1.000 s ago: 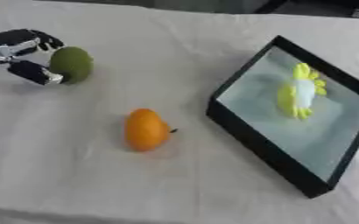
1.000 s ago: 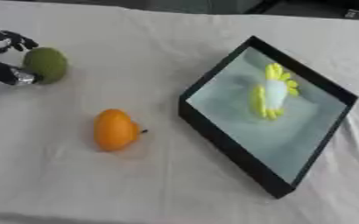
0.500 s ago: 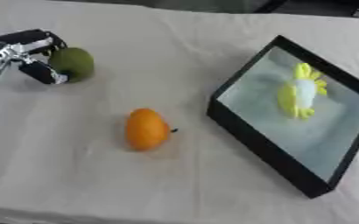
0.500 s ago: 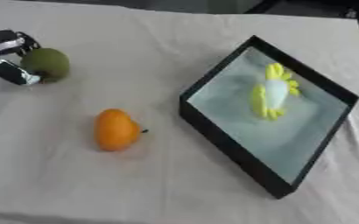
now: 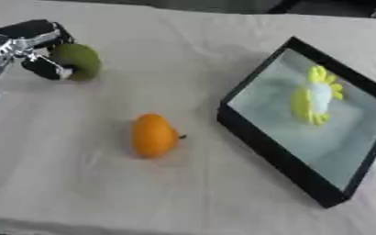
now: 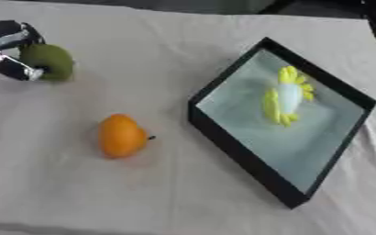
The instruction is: Pick up objects on the table and place them in the box.
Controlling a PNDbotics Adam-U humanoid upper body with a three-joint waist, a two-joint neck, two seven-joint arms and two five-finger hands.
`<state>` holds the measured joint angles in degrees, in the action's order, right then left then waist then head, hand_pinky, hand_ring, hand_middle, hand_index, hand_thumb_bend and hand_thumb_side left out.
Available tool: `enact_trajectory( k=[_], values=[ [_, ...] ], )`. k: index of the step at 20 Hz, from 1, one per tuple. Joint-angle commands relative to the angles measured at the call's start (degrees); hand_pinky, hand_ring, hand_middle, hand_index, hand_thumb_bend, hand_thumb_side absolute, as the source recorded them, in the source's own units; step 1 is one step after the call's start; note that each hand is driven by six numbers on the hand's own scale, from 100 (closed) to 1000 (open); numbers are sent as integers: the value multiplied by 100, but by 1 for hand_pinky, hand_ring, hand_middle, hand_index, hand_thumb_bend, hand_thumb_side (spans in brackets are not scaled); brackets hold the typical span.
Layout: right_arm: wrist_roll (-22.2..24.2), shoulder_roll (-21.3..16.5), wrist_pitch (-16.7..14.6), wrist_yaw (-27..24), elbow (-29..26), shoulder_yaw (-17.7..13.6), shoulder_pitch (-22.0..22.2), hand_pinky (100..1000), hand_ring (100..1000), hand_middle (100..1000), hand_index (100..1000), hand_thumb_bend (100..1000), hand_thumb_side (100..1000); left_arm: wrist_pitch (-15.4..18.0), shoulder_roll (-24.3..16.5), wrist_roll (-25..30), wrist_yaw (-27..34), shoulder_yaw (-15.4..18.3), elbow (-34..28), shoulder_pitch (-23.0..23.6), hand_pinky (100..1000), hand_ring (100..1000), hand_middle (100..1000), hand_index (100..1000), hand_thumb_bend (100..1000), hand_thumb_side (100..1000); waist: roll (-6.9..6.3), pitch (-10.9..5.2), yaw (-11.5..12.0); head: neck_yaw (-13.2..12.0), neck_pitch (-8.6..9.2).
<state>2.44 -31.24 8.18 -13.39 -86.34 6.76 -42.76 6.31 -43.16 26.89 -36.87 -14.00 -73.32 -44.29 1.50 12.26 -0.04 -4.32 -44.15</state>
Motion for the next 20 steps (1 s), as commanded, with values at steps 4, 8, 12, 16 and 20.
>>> enact_trajectory(
  k=[4,8,12,16,20],
  values=[
    [-11,-67,-15,-29,-99,-54,-47,950,820,726,798,100,538,-35,-381,130,412,-31,-851,-352,609,562,499,426,100,100,-47,-211,28,88,3],
    [-93,-83,-18,-37,-120,-127,-21,951,821,728,799,100,519,-10,-333,282,625,-115,-1210,-628,607,558,498,423,100,100,-60,-256,46,159,3],
    [-180,-88,-31,-49,-155,-195,-47,951,825,732,801,100,490,-25,-98,426,910,-226,-1495,-1074,611,551,495,419,100,100,-77,-331,73,247,3],
    [-301,-49,-28,-38,-159,-283,-138,950,829,737,804,100,458,-58,283,539,1163,-296,-1679,-1538,636,538,486,410,100,100,-100,-417,93,294,3],
    [-413,-17,-25,52,-58,-385,-334,951,841,749,812,100,433,-136,750,565,1312,-350,-1728,-1961,628,532,483,405,100,100,-108,-477,79,295,3]
  ],
)
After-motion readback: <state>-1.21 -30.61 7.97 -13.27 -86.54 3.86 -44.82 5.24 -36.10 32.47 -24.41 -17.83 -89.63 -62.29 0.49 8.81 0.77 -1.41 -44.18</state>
